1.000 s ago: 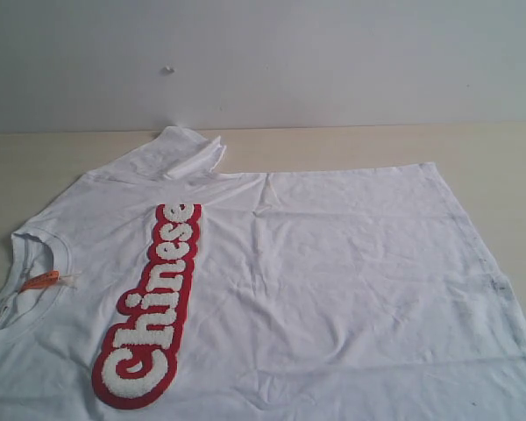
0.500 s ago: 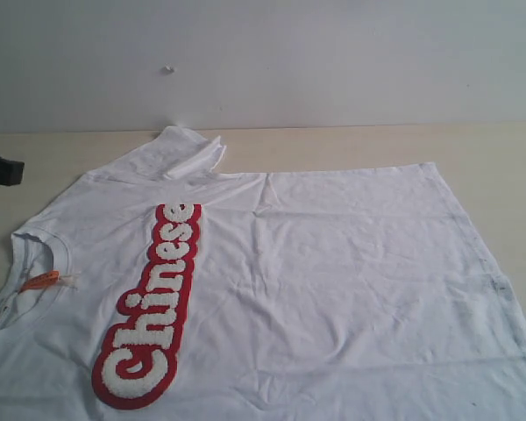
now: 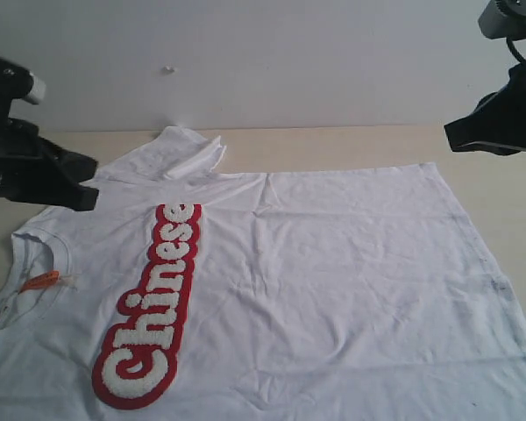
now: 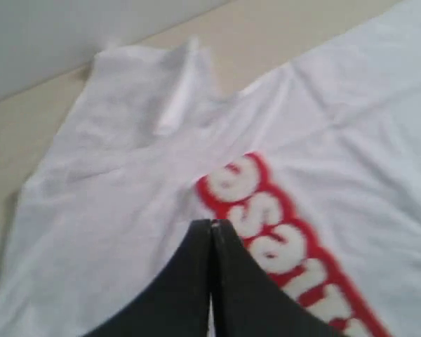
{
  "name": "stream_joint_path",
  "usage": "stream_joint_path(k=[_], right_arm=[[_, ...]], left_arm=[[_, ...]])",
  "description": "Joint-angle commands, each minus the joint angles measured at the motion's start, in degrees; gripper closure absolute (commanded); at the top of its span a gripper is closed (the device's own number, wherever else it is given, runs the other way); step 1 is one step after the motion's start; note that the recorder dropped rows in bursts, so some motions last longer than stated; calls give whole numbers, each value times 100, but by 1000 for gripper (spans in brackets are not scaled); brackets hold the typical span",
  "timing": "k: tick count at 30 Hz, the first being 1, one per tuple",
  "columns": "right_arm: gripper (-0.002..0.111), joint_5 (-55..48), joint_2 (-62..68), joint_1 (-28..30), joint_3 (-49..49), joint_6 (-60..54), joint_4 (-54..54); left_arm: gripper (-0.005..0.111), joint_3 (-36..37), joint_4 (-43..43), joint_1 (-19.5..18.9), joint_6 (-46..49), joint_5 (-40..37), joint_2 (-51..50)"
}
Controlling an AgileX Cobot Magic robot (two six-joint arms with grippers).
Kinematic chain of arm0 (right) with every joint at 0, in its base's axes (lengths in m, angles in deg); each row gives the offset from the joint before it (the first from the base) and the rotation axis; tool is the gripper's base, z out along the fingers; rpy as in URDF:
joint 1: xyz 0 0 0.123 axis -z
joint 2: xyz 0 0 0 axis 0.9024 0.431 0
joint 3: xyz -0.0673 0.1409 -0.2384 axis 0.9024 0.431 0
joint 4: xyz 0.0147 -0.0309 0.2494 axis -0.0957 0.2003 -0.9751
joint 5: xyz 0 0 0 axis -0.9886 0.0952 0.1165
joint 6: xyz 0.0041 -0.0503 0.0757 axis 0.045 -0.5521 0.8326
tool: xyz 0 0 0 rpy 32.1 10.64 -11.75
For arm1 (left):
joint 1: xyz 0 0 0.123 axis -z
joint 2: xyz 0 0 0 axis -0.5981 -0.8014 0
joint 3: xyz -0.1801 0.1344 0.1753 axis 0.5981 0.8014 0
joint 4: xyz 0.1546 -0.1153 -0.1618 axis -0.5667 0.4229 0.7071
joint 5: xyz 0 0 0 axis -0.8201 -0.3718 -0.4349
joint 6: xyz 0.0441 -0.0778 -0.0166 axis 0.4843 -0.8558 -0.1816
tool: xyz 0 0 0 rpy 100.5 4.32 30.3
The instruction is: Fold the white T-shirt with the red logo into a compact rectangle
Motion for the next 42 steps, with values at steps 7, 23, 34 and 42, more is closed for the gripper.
stream_joint_path(k=[7,23,34,42], right_arm=[[108,-386,64,-5,-129,-853,-266],[108,106,403,-5,-129,-853,1100],[108,-304,1045,-71,-129,-1791,2112],[108,-230,1183,-71,-129,-1791,2196]], left_arm=[[107,-598,-1292,56,-1509,-276,-775],[107,-2742,9599,-140,13159,-7946,-1745],[70,-1999,8703,-89,14264,-6349,-1738],[2,-1674,7978,-89,14258,-5443,-1865]])
